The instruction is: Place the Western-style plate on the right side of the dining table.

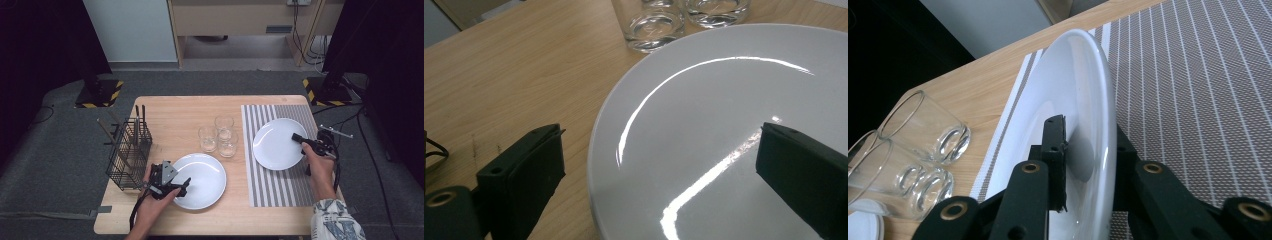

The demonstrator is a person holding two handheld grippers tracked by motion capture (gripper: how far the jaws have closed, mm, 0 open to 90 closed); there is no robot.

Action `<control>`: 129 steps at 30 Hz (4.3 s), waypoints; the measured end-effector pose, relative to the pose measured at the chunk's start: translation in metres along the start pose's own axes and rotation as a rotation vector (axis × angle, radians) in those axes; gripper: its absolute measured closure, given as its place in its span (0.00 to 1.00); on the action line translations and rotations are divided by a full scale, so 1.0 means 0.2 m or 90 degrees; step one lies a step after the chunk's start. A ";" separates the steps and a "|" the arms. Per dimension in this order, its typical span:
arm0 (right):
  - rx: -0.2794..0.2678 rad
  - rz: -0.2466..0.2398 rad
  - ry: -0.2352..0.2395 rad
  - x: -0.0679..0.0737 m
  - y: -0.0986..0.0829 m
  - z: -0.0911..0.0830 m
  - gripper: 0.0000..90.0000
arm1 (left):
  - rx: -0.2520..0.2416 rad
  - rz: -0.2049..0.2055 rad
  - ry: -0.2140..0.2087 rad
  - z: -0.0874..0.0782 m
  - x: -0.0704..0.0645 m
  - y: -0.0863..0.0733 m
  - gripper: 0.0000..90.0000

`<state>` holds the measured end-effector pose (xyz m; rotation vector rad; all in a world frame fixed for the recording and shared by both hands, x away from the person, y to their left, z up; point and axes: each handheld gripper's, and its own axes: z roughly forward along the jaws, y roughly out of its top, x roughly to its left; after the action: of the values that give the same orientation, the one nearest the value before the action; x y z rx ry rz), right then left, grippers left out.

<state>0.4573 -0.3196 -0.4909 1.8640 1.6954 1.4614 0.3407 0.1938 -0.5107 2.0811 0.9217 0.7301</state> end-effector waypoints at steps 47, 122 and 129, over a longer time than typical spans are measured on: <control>0.059 -0.031 -0.017 -0.19 -0.08 0.04 0.66 | 0.000 0.010 -0.003 0.00 -0.02 0.00 0.06; 0.050 -0.137 -0.154 -0.18 -0.12 -0.03 0.37 | 0.001 0.017 -0.007 0.00 -0.02 0.01 0.06; 0.041 -0.152 -0.159 -0.16 -0.13 -0.05 0.29 | 0.003 0.017 -0.011 0.01 -0.02 0.00 0.06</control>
<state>0.4387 -0.3437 -0.5215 1.7198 1.7855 1.0485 0.3398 0.1902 -0.5118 2.1041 0.8881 0.7231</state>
